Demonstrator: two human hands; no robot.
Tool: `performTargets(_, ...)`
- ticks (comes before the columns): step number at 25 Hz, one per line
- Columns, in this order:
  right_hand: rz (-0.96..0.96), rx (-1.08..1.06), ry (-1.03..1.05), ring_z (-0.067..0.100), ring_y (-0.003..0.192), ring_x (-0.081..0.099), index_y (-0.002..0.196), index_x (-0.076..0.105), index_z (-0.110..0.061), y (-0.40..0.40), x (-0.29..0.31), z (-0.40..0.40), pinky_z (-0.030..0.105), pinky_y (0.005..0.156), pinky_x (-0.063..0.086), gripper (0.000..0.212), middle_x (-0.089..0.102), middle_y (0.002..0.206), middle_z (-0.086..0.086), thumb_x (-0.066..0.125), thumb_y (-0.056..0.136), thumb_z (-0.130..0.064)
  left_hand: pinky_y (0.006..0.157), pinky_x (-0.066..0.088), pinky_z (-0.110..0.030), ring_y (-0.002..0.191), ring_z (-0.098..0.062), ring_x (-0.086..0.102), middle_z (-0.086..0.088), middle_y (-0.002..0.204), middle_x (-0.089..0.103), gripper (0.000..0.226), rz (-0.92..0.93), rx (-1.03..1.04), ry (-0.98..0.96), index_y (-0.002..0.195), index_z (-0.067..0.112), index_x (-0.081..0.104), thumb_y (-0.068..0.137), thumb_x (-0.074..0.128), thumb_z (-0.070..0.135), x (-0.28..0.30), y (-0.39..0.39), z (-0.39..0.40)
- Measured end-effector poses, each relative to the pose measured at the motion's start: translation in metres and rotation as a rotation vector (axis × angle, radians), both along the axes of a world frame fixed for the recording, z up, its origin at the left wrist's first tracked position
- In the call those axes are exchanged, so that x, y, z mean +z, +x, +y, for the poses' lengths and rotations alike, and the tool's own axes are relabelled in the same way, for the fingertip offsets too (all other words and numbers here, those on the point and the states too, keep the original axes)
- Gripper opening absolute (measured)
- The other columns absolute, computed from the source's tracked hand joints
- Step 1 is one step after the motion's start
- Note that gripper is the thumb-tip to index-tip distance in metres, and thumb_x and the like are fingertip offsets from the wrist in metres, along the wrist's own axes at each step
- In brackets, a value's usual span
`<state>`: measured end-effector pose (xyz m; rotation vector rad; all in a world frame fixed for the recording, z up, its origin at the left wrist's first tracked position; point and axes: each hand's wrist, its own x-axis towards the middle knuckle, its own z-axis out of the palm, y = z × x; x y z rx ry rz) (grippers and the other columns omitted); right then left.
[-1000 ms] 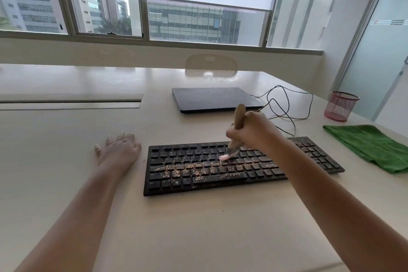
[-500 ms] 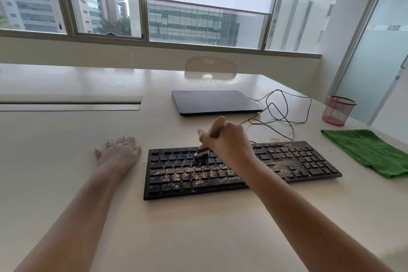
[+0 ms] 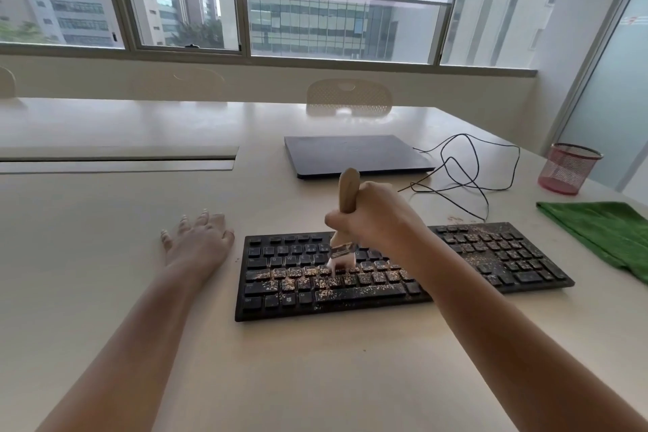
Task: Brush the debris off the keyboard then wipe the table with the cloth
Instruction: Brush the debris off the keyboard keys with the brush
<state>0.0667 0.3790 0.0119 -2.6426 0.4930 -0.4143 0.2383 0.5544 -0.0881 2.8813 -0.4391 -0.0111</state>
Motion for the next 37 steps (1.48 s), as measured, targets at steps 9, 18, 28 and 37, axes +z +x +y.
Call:
performTargets(9,-0.052,0.074,0.032,0.003,0.048,0.051,0.055,0.053,-0.02,0.009,-0.001,0.0,0.021,0.046,0.039,0.034,0.053,0.052,-0.011,0.059,0.083,-0.037,0.115,0.006,-0.051,0.146,-0.025,0.007,0.002,0.158,0.011,0.049,-0.019,0.018,0.011,0.147,0.026,0.024,0.1,0.026,0.04,0.0,0.002,0.0)
performTargets(18,-0.044,0.168,0.11,0.0,0.043,0.053,0.053,0.053,-0.021,0.007,-0.013,0.004,0.011,0.043,0.04,0.035,0.052,0.042,-0.012,0.057,0.084,-0.036,0.115,0.008,-0.051,0.146,-0.024,0.009,0.002,0.158,0.014,0.051,-0.029,0.021,0.008,0.148,0.027,0.023,0.099,0.027,0.041,-0.004,0.005,-0.001)
performTargets(28,-0.067,0.218,0.017,0.007,0.047,0.055,0.064,0.063,-0.015,0.007,-0.019,0.009,0.024,0.055,0.053,0.048,0.058,0.052,-0.004,0.046,0.092,-0.051,0.115,0.008,-0.051,0.145,-0.025,0.01,0.002,0.157,0.016,0.051,-0.014,0.007,-0.029,0.147,0.027,0.027,0.099,0.03,0.042,-0.006,0.005,-0.001)
performTargets(37,-0.146,0.251,-0.053,0.008,0.057,0.063,0.078,0.07,-0.015,0.009,-0.026,0.019,0.027,0.057,0.055,0.051,0.069,0.068,-0.003,0.042,0.09,-0.056,0.116,0.004,-0.049,0.146,-0.023,0.006,0.002,0.158,0.011,0.052,-0.006,-0.039,-0.007,0.149,0.027,0.021,0.1,0.025,0.043,-0.006,-0.003,-0.002)
